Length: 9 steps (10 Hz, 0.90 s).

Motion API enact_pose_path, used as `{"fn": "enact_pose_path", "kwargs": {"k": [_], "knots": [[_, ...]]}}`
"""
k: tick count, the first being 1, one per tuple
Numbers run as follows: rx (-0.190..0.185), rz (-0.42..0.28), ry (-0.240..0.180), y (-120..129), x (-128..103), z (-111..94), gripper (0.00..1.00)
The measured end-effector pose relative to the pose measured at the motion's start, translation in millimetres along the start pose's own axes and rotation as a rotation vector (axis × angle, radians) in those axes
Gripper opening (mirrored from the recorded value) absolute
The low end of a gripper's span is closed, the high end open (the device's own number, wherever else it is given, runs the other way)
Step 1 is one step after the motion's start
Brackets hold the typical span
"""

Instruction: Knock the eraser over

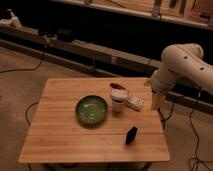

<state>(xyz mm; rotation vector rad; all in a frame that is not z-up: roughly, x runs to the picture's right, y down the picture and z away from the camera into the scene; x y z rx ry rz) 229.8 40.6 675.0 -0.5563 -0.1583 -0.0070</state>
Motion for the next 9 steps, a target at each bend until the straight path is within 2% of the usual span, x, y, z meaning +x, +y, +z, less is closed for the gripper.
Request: {"fn": "enact_pose_path", "kwargs": {"k": [1, 3, 5, 7, 9], "knots": [[-0.004, 0.003, 0.003, 5, 2, -1, 0.70], [-0.057, 0.056, 0.045, 39, 21, -1, 0.52], [-0.160, 0.084, 0.170, 98, 49, 6, 0.33], [-0.215, 0.092, 0.255, 133, 68, 7, 0.30], [-0.222, 0.091, 0.262, 136, 69, 8, 0.30]]}}
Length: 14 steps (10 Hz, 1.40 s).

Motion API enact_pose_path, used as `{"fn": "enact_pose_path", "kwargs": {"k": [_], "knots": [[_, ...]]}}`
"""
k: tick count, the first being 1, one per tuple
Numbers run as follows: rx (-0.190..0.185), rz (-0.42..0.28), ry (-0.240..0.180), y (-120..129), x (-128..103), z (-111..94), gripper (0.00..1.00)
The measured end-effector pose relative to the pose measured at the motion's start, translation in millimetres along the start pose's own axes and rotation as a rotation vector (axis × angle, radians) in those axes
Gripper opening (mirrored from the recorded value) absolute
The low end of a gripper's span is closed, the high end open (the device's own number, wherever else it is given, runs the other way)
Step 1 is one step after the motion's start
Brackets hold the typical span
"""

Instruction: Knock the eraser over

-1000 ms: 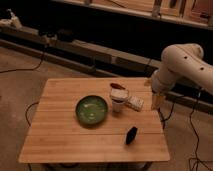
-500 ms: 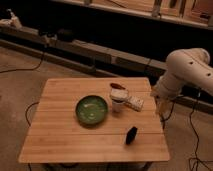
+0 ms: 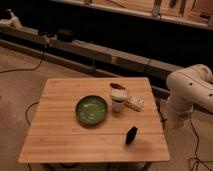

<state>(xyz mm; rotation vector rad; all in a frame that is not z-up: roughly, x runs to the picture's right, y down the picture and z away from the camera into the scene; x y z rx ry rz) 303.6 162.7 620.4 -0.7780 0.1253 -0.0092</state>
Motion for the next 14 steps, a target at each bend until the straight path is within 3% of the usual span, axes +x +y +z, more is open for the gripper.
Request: {"fn": "enact_pose_path", "kwargs": {"k": [2, 3, 6, 9, 11, 14], "knots": [[-0.004, -0.001, -0.007, -1, -2, 3, 0.30], [-0.020, 0.003, -0.051, 0, -9, 16, 0.30], [-0.109, 0.025, -0.272, 12, -36, 86, 0.30], [-0.193, 0.041, -0.411, 19, -37, 138, 0.30], [-0.217, 0.016, -0.462, 11, -43, 146, 0.30], [-0.224, -0.077, -0.515, 0, -73, 138, 0.30]]}}
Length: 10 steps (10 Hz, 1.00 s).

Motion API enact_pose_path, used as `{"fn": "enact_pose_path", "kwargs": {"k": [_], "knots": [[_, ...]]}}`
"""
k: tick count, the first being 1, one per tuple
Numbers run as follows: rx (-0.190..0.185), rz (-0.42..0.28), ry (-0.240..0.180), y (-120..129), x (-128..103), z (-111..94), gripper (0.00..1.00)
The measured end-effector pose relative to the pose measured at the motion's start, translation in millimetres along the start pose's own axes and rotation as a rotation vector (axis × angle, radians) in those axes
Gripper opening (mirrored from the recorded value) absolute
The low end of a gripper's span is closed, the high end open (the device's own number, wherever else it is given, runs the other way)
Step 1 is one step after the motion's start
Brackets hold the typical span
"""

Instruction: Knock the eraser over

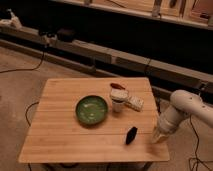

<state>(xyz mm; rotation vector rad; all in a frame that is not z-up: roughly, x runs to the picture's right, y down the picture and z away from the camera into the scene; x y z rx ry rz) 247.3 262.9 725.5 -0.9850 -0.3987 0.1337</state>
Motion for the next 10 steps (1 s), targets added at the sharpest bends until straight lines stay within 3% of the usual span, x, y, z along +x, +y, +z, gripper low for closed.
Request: {"fn": "enact_pose_path", "kwargs": {"k": [3, 5, 7, 8, 10], "knots": [[-0.042, -0.085, -0.020, -5, -29, 7, 0.30], [-0.102, -0.134, -0.042, -4, -46, 17, 0.30], [-0.112, -0.140, -0.071, -11, -56, 19, 0.30], [-0.089, -0.132, -0.095, -22, -65, 17, 0.30], [0.013, -0.077, -0.138, -50, -75, 7, 0.30]]}}
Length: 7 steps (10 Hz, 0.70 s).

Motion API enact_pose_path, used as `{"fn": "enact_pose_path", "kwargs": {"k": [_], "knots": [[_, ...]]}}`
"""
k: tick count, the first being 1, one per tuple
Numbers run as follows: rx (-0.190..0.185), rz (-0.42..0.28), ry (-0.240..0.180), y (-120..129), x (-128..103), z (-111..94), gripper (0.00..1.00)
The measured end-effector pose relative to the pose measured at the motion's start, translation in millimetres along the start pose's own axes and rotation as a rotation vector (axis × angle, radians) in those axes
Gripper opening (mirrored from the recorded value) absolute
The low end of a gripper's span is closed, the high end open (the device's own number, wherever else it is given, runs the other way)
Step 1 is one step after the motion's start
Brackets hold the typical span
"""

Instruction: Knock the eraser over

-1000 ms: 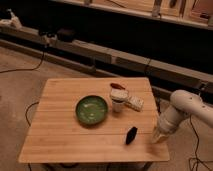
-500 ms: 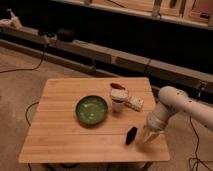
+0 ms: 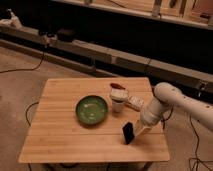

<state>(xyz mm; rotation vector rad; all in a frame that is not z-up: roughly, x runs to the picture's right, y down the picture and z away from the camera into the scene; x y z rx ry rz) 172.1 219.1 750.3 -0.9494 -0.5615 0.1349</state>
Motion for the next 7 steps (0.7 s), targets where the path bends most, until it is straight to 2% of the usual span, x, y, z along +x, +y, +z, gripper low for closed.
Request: {"fn": "enact_pose_path", "kwargs": {"k": [2, 3, 4, 5, 7], "knots": [[0.132, 0.076, -0.037, -21, 0, -13, 0.30], [0.169, 0.104, -0.051, -24, 0, -18, 0.30], [0.222, 0.163, -0.069, -23, 6, -25, 0.30], [0.255, 0.206, -0.071, -19, 13, -30, 0.30], [0.270, 0.230, -0.066, -16, 19, -33, 0.34]]}}
